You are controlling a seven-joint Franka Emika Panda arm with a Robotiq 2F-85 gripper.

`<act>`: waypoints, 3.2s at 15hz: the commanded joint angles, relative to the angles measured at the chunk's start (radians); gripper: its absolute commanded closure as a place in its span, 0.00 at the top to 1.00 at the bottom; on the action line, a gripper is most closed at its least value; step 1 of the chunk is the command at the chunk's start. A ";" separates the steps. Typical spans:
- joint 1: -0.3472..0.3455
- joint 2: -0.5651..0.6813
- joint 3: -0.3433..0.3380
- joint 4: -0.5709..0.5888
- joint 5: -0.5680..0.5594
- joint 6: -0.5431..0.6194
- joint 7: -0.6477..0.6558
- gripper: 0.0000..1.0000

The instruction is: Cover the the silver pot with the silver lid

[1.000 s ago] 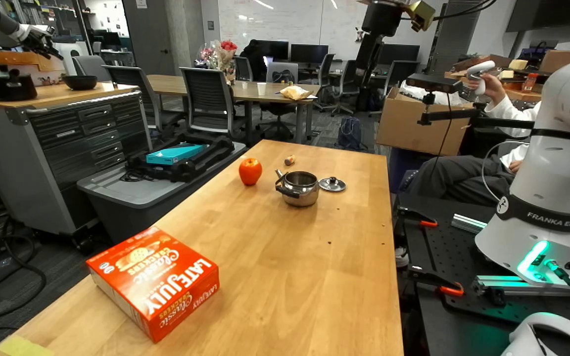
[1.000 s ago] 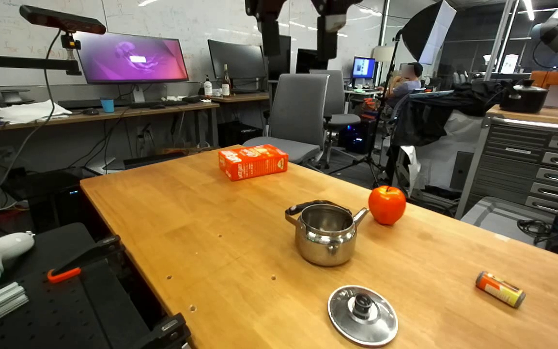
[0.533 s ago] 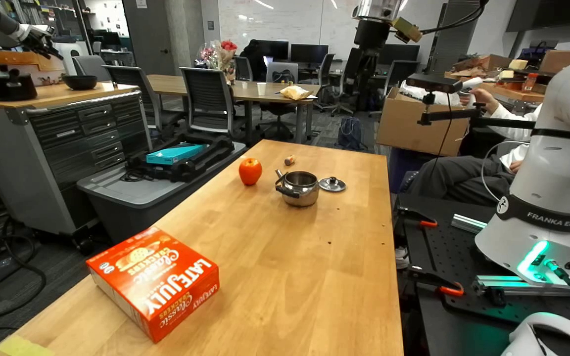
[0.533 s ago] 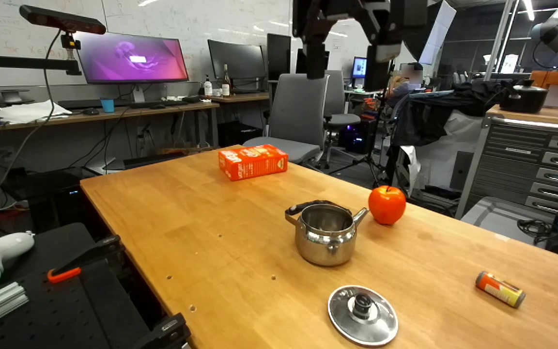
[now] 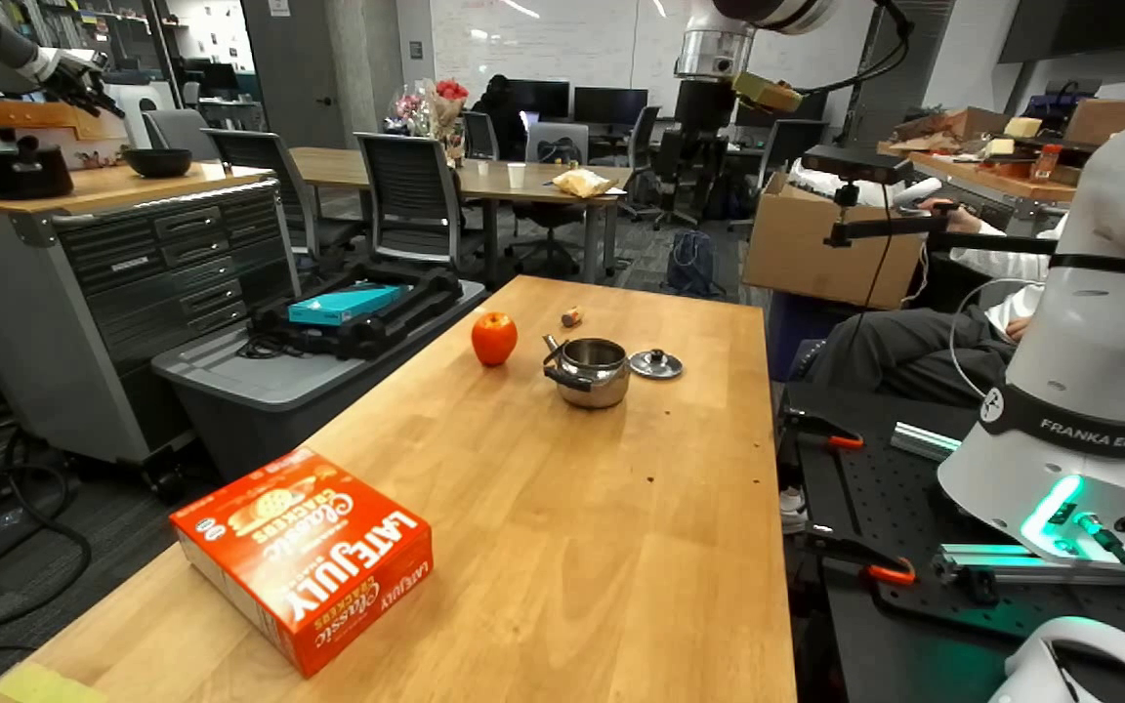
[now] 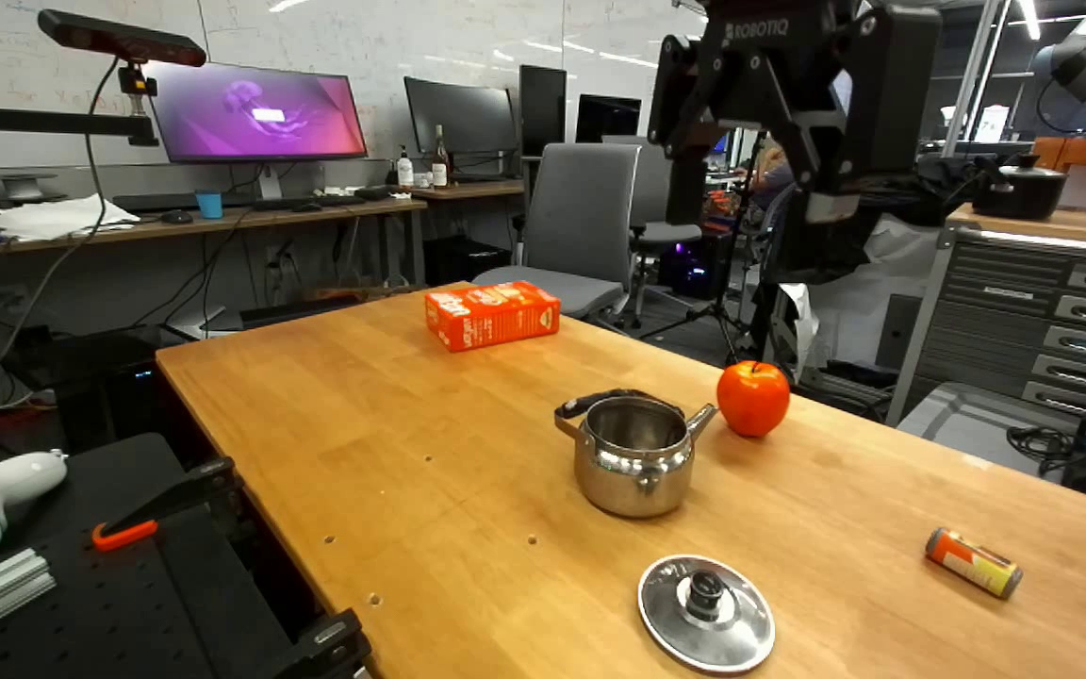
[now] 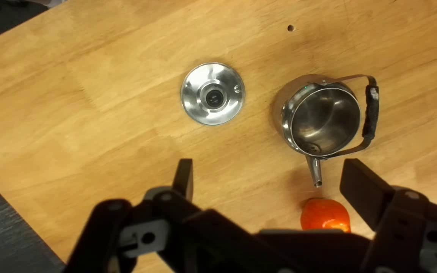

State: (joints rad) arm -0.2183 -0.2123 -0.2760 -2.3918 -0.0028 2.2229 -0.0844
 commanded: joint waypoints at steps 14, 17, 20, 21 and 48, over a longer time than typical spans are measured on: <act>-0.030 0.288 0.004 0.062 0.138 0.202 -0.153 1.00; -0.036 0.326 0.012 0.060 0.144 0.216 -0.184 1.00; -0.039 0.367 0.022 0.045 0.152 0.265 -0.192 1.00; -0.043 0.379 0.027 0.040 0.159 0.282 -0.196 1.00; -0.093 0.623 0.109 0.086 0.130 0.450 -0.152 0.76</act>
State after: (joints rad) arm -0.2912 0.3819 -0.1796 -2.3386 0.1338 2.6659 -0.2400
